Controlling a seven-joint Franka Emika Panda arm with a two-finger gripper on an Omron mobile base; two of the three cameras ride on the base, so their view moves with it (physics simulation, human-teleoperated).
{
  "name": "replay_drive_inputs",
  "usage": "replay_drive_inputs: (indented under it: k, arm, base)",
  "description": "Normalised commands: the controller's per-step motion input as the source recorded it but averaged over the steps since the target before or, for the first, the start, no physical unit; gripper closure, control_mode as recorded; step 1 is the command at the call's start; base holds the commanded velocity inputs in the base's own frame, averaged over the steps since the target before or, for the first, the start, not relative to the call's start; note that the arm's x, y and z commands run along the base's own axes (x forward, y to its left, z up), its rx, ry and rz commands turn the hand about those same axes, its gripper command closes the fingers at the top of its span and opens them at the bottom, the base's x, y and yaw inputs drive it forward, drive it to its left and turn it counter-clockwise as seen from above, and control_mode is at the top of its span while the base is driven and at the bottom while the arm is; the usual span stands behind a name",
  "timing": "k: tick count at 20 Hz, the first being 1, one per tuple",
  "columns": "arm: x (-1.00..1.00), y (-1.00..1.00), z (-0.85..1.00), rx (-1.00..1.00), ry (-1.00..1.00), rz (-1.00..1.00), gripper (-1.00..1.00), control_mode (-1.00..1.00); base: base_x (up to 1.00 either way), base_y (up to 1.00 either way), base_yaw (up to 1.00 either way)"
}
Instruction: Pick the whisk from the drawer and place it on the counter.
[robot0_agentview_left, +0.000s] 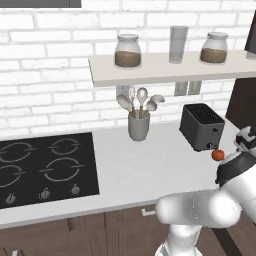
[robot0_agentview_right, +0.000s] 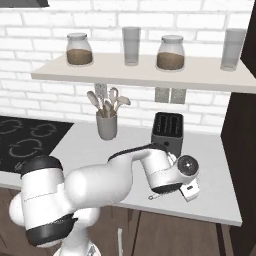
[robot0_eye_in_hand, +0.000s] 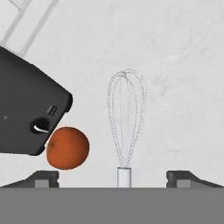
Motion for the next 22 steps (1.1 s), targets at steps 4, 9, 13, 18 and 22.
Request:
replay_drive_inputs:
  k: [4,9,13,18,22]
  arm:
    - [-0.83,0.57,1.00,-0.01,-0.01,0.00,-1.00,-1.00]
    - [-0.48,1.00,1.00,0.00,0.04,0.03,-1.00,-1.00]
    - [-0.23,1.00,1.00,0.00,0.05,0.08,-1.00,-1.00]
    - [-0.02,1.00,0.99,0.01,0.16,0.11,-1.00,-1.00]
    - [0.40,0.87,0.49,-0.02,0.23,0.05,-1.00,-1.00]
  base:
    - [0.00,0.00,0.00]
    - [0.00,0.00,0.00]
    - [0.00,0.00,0.00]
    - [0.00,0.00,0.00]
    - [0.00,0.00,0.00]
